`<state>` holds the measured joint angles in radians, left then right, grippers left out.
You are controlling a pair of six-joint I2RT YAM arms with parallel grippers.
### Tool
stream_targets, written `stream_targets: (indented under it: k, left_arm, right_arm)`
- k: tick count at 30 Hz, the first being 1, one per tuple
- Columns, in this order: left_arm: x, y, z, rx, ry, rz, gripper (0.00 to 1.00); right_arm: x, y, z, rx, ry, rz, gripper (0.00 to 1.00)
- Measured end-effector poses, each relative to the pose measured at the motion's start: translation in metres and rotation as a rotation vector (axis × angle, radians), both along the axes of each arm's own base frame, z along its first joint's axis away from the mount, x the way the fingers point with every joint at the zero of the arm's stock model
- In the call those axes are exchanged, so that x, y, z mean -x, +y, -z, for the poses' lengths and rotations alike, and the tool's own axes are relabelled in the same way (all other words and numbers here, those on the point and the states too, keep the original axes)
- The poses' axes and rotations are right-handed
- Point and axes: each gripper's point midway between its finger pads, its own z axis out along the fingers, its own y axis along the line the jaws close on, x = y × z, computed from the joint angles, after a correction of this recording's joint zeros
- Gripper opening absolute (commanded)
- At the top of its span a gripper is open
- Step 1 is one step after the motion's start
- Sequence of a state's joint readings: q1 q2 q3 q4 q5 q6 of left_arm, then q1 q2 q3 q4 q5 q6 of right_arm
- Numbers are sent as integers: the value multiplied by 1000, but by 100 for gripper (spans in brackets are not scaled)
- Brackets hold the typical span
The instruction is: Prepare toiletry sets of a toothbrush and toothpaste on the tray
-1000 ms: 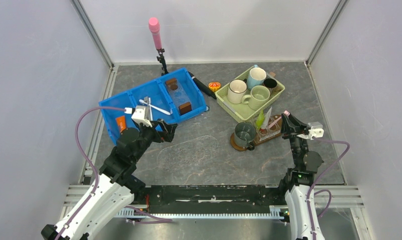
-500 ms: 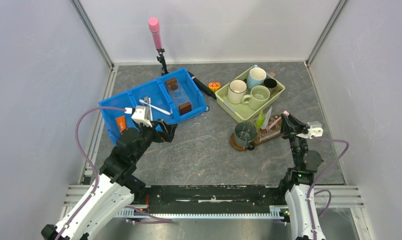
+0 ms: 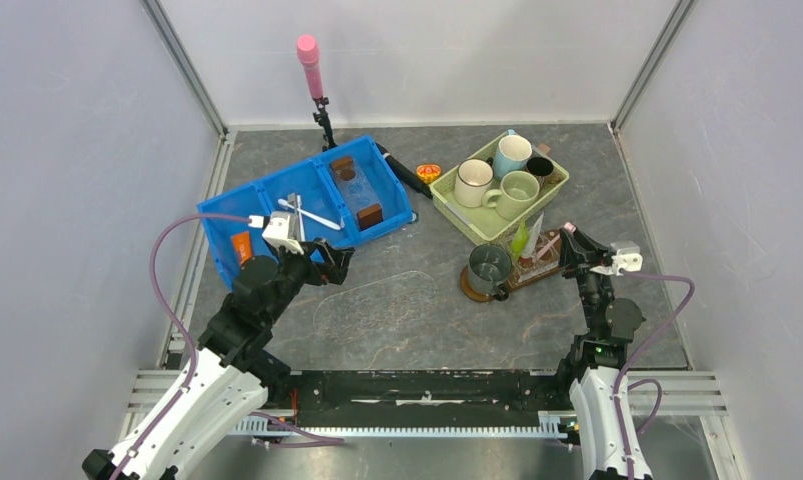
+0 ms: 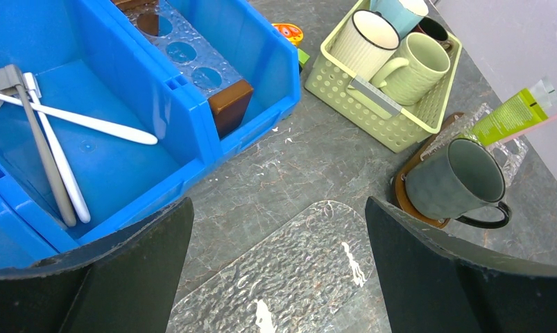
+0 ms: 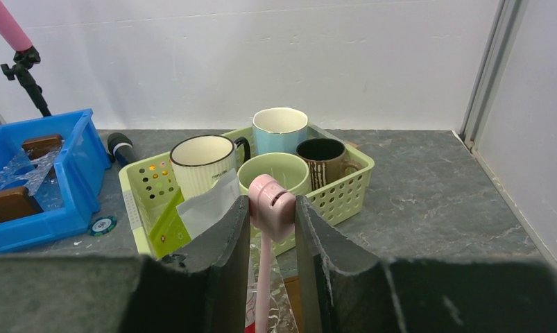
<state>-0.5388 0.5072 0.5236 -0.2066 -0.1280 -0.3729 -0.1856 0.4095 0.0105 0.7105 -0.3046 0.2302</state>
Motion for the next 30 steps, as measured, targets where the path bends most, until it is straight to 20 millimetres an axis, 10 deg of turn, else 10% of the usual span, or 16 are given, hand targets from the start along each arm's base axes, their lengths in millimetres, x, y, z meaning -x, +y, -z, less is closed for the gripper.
stream_targets:
  k: [30]
  left_arm:
    - [1,1,-2,5,-9,0,100]
  right_arm:
    - [1,1,-3,7,-11,-5,39]
